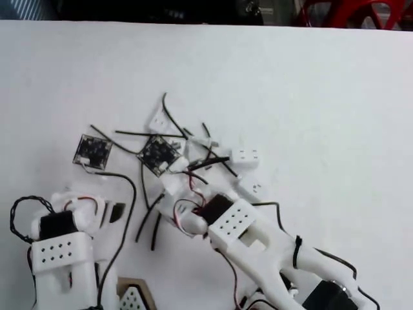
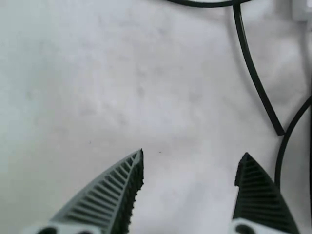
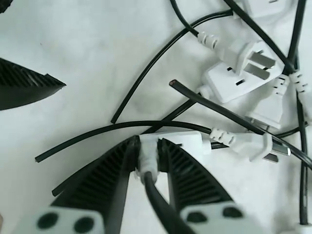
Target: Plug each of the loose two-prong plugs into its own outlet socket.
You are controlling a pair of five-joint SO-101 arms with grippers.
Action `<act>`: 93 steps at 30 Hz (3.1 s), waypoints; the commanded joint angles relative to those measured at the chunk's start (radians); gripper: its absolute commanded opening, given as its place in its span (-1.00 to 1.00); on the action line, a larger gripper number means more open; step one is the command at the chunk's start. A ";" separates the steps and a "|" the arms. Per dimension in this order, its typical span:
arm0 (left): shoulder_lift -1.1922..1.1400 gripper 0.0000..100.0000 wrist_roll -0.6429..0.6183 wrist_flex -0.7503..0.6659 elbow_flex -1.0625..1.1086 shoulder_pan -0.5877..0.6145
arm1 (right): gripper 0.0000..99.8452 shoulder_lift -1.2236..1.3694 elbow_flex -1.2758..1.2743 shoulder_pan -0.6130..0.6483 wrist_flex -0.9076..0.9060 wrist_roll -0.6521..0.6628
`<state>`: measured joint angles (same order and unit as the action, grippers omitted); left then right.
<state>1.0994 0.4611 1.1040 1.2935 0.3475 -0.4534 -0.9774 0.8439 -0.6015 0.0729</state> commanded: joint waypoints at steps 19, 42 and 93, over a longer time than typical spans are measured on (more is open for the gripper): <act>0.018 -0.40 0.000 -0.020 0.003 0.013 | -0.97 0.016 0.044 0.007 -0.073 0.011; 0.018 -0.40 0.000 -0.020 0.005 0.013 | -0.97 0.177 0.115 0.008 -0.159 0.091; 0.018 -0.40 0.000 -0.020 0.006 0.013 | -0.96 -0.007 0.605 -0.550 -0.134 -0.087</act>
<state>1.0994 0.4611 1.1040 1.3027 0.3491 -0.5271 -0.4235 0.3330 -0.8393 -0.0084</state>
